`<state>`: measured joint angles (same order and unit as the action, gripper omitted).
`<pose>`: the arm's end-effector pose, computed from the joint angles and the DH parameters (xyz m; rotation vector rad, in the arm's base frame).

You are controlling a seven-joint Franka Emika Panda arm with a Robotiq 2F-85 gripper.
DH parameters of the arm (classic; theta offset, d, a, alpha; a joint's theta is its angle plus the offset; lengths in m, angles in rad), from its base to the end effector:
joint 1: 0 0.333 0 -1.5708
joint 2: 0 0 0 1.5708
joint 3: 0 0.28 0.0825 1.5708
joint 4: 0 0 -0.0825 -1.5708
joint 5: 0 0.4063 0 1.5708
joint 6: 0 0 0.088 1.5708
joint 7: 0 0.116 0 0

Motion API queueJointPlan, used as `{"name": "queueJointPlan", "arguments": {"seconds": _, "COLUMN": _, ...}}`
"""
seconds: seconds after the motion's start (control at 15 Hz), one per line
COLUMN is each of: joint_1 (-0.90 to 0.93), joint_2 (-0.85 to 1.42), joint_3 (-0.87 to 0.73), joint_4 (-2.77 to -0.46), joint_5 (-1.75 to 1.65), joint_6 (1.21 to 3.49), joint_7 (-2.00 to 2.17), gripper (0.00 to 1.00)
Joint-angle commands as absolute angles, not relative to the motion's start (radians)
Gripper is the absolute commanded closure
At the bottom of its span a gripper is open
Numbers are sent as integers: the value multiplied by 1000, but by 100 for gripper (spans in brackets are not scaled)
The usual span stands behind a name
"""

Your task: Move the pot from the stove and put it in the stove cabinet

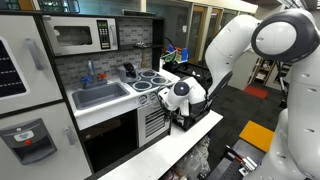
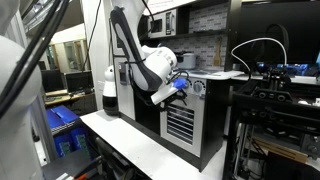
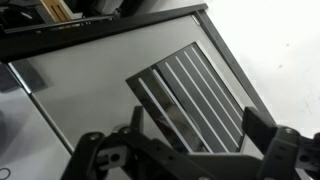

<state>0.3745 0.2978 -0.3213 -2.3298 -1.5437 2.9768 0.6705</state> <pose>0.4956 0.0844 0.1536 2.3796 1.1787 0.5250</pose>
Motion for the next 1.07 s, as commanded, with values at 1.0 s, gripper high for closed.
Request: {"name": "queueJointPlan", "arguments": {"seconds": 1.0, "joint_1": 368, "joint_2": 12, "joint_3": -314, "joint_4": -2621, "joint_5": -1308, "joint_6": 2947, "joint_7": 347, "gripper": 0}}
